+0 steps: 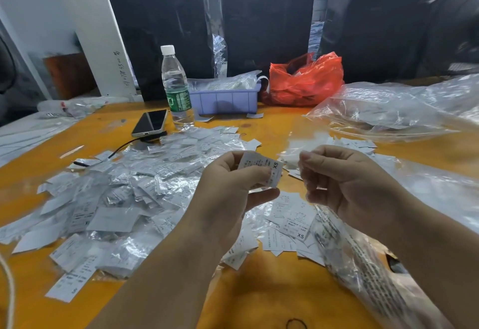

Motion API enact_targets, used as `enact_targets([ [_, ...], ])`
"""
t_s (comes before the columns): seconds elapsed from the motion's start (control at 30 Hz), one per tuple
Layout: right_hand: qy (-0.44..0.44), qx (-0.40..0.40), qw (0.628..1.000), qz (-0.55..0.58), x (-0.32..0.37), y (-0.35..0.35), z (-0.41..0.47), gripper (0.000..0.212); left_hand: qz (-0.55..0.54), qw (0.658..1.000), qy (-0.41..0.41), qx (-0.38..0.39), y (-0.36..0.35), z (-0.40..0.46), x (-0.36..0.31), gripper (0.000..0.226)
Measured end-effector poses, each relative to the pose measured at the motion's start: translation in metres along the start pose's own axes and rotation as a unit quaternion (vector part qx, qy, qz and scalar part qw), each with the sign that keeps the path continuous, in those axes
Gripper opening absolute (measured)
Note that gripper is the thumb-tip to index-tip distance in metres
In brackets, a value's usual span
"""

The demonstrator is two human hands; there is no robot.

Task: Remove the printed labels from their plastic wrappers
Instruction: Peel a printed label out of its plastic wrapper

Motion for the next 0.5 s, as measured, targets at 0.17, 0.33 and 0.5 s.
enact_targets([
  [0.17, 0.01, -0.017, 1.0, 0.009, 0.001, 0.004, 0.001, 0.022, 0.011, 0.999, 0.007, 0.038, -0.008, -0.001, 0.001, 0.012],
  [0.33, 0.019, -0.01, 0.999, 0.025, 0.0, 0.003, 0.001, 0.026, 0.006, 0.998, 0.014, 0.063, -0.016, -0.005, 0.001, 0.012],
  [0.5, 0.02, 0.008, 0.999, 0.047, -0.003, -0.002, 0.003, 0.022, 0.002, 0.998, 0.016, 0.066, -0.017, -0.005, 0.001, 0.01],
])
Point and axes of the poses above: each hand's wrist, its own z-axis towards the middle knuckle, its own y-axis out of the back of the hand, x = y × z, the point moved 8 cm from there along z, towards the middle knuckle, and after that the axes turned 8 degrees about x, right-handed, at the moved point
